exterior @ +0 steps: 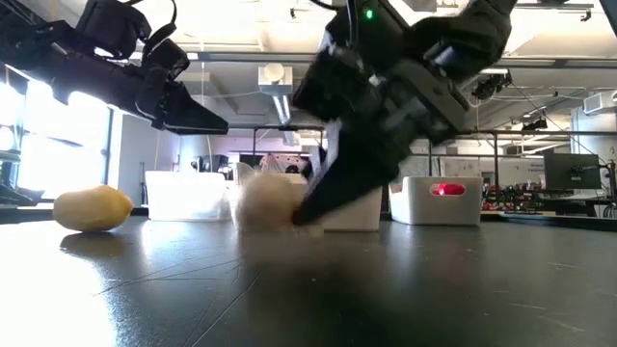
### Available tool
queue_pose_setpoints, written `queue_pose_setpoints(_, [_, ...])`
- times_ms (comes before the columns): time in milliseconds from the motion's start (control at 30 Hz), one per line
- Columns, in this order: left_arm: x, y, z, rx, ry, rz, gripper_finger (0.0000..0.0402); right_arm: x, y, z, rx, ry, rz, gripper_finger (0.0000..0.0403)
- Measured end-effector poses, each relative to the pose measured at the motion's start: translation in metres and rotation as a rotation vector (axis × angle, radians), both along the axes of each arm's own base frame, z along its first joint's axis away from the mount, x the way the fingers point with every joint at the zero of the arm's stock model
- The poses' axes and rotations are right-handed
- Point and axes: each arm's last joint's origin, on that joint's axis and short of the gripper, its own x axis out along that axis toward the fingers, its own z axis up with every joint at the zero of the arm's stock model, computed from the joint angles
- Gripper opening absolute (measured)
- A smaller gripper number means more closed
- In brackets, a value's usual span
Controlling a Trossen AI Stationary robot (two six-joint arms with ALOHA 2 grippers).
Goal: Sort produce into baskets
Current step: Put the white garlic into the top transparent bin
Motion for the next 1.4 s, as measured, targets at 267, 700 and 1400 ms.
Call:
queue_pose_setpoints(267, [0.000,0.000,0.000,0.000,0.000,0.000,0.0233,0.002,-0.025,0.039,-0.117,-0.138,-0.154,0.0015])
queue_pose_setpoints(700, [0.000,0.000,0.001,-0.015,-0.018,0.020,0.0240,0.003,-0.104,0.066,-0.267,-0.255,-0.367,0.0010])
queue_pose_setpoints(1400, [0.001,0.001,0.003,0.034,-0.028,0.013,0.0251,0.002,-0.152,0.079,-0.296,-0.377,-0.426,0.0011])
